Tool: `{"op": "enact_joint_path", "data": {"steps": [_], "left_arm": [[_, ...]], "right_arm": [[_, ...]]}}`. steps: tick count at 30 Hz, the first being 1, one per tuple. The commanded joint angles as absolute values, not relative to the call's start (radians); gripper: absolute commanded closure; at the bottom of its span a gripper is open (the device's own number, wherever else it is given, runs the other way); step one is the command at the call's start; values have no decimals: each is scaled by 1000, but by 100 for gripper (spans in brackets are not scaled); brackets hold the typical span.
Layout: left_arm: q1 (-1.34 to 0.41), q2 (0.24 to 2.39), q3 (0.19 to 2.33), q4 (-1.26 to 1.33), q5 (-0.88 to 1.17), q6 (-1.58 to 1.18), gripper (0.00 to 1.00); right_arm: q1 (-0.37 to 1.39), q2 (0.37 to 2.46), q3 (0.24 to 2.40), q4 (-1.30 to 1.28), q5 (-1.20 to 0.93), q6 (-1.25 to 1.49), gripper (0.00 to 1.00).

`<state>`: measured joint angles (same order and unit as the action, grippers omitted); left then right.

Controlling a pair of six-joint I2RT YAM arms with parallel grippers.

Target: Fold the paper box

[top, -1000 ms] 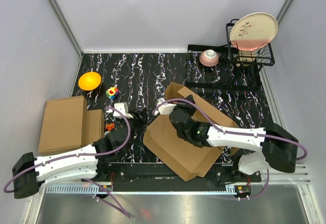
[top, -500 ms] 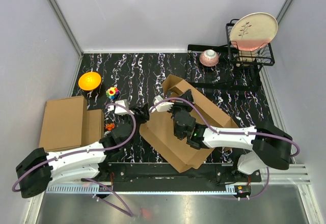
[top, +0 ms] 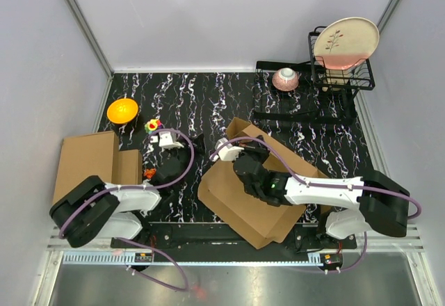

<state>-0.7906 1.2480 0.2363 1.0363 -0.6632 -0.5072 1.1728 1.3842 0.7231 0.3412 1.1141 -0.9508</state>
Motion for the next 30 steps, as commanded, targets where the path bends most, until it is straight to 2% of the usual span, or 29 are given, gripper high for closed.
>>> {"op": "enact_joint_path", "data": {"steps": [1,9,22,30], "left_arm": [[-755,1345,294,1313,-473,-508,37],[-750,1523,293,1551,-307,-479,31],[-655,1598,314,1563,-322,-479,28],[-650,1670,347,1669,-80,-512,24]], "right_arm": [[1183,1341,772,190,1052,-764,100],[1183,1345,778,152,1046,-748,100],[1181,1282,805,32,1029,-739,100],[1170,1267,798,8,1017,-704,100]]}}
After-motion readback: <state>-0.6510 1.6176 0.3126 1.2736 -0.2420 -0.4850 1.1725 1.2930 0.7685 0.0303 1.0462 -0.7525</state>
